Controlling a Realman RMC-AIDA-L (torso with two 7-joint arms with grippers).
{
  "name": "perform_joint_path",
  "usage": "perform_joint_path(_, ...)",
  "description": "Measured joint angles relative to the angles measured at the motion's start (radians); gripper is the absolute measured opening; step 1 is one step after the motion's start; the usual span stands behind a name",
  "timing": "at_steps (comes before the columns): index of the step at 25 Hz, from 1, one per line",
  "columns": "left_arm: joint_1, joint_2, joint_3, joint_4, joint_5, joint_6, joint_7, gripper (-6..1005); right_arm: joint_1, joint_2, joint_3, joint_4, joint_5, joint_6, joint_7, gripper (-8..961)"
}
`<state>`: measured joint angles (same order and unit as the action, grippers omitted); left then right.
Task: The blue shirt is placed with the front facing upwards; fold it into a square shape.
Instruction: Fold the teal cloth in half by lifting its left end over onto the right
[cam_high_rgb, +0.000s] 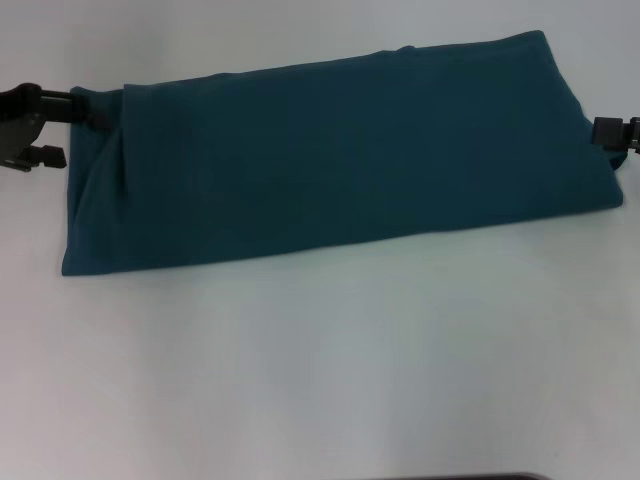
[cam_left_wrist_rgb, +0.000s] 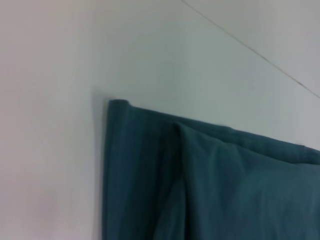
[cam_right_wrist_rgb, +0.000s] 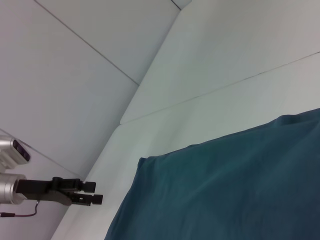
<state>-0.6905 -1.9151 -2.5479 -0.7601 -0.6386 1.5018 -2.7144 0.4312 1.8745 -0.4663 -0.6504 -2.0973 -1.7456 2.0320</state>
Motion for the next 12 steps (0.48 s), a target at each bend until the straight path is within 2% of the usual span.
perform_joint_path(12, 0.005, -0.003, 0.008, 0.003, 0.009, -0.018, -0.008, 872, 0.003, 0.000, 0.000, 0.000, 0.002, 0.000, 0.005, 948)
